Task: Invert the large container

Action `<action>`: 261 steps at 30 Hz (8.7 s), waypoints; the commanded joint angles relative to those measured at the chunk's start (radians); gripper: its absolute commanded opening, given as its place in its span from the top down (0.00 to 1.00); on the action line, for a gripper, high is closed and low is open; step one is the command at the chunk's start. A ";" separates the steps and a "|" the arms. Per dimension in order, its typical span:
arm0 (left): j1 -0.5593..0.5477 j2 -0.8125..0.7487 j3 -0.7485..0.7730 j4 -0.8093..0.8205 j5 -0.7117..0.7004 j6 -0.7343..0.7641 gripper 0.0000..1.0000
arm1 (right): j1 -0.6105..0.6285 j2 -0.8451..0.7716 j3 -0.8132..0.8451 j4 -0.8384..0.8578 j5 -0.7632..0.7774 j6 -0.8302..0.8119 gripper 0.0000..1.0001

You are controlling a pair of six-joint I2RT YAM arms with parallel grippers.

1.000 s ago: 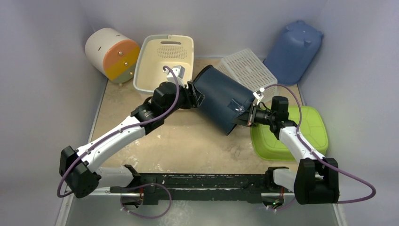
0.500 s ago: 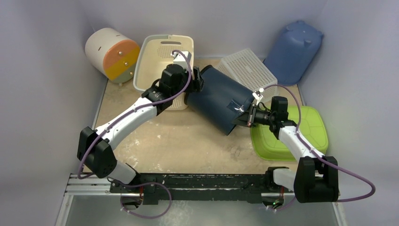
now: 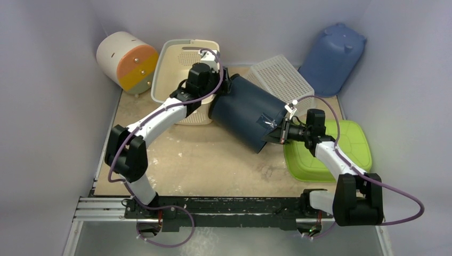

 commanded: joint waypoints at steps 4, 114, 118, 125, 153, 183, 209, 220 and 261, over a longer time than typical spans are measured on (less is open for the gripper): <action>0.007 0.083 0.097 0.099 0.131 -0.035 0.35 | -0.030 0.119 -0.078 -0.214 0.372 -0.045 1.00; 0.160 0.371 0.608 -0.363 0.094 0.124 0.35 | -0.043 0.081 0.866 -0.476 0.756 -0.134 0.52; 0.158 0.422 0.619 -0.367 0.087 0.122 0.35 | -0.046 0.103 0.873 -0.481 0.752 -0.147 0.51; 0.159 0.506 0.652 -0.421 -0.002 0.134 0.38 | -0.045 0.135 0.883 -0.493 0.735 -0.156 0.50; 0.181 0.246 0.721 -0.210 0.199 -0.200 1.00 | -0.051 0.088 0.835 -0.508 0.743 -0.155 0.50; 0.526 0.062 -0.025 0.367 0.393 -0.849 0.94 | -0.053 0.068 0.806 -0.511 0.733 -0.161 0.50; 0.561 0.114 0.307 -0.470 0.042 -0.128 0.72 | -0.053 0.085 0.751 -0.460 0.684 -0.154 0.50; 0.561 0.127 0.176 -0.461 -0.031 -0.023 1.00 | -0.053 0.085 0.727 -0.447 0.681 -0.154 0.50; 0.606 0.314 0.008 -0.479 -0.290 0.047 0.85 | -0.054 0.125 0.669 -0.394 0.655 -0.157 0.50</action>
